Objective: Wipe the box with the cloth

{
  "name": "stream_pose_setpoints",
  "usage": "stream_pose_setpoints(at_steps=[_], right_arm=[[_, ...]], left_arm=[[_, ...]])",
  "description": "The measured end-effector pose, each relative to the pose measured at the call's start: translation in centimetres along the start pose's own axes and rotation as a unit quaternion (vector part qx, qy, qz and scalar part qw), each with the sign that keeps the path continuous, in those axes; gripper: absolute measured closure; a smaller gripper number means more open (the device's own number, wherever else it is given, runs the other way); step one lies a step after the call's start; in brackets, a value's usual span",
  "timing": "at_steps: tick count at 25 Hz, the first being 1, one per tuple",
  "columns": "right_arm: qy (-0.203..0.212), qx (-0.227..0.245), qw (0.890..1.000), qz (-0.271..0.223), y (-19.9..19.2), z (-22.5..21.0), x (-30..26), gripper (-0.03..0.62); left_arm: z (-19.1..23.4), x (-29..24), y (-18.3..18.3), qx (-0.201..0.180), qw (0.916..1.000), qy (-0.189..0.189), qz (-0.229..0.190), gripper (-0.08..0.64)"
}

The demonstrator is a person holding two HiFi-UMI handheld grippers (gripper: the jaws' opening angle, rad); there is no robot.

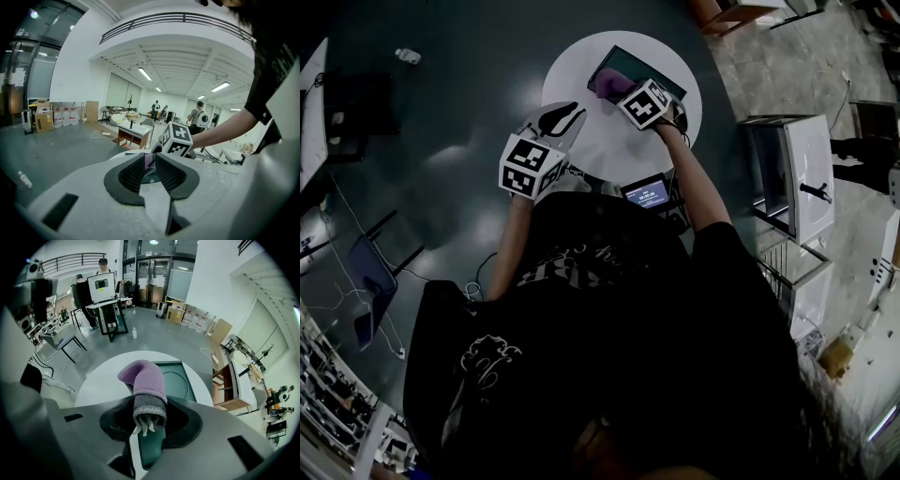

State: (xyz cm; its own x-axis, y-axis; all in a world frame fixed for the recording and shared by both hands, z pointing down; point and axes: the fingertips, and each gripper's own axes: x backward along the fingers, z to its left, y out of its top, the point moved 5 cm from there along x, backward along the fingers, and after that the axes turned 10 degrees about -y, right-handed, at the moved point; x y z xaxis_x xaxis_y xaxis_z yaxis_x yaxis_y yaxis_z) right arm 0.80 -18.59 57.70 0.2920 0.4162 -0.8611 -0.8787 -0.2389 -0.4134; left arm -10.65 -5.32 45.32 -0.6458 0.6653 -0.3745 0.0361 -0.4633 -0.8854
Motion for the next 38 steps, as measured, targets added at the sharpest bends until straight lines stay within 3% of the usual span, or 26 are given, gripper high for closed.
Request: stream_pose_setpoints(at_steps=[13, 21, 27, 32, 38], right_arm=[[-0.043, -0.035, 0.997, 0.062, -9.0, -1.7, 4.6, 0.476], [-0.064, -0.095, 0.990, 0.079, -13.5, -2.0, 7.3, 0.476], [-0.065, -0.118, 0.988, 0.071, -13.8, -1.4, 8.1, 0.476], [-0.038, -0.094, 0.994, 0.037, -12.1, 0.4, 8.4, 0.476], [-0.001, -0.042, 0.999, 0.013, -7.5, 4.1, 6.0, 0.476]], left_arm=[[-1.4, -4.0, 1.3, -0.034, 0.9958, -0.083, 0.014, 0.480], [-3.4, -6.4, 1.8, -0.056, 0.9889, -0.135, 0.026, 0.480], [-4.1, -6.9, 2.2, -0.069, 0.9856, -0.152, 0.029, 0.480], [-3.9, -6.4, 1.6, -0.065, 0.9869, -0.144, 0.031, 0.480], [-2.3, -5.0, 0.9, -0.055, 0.9909, -0.120, 0.028, 0.480]])
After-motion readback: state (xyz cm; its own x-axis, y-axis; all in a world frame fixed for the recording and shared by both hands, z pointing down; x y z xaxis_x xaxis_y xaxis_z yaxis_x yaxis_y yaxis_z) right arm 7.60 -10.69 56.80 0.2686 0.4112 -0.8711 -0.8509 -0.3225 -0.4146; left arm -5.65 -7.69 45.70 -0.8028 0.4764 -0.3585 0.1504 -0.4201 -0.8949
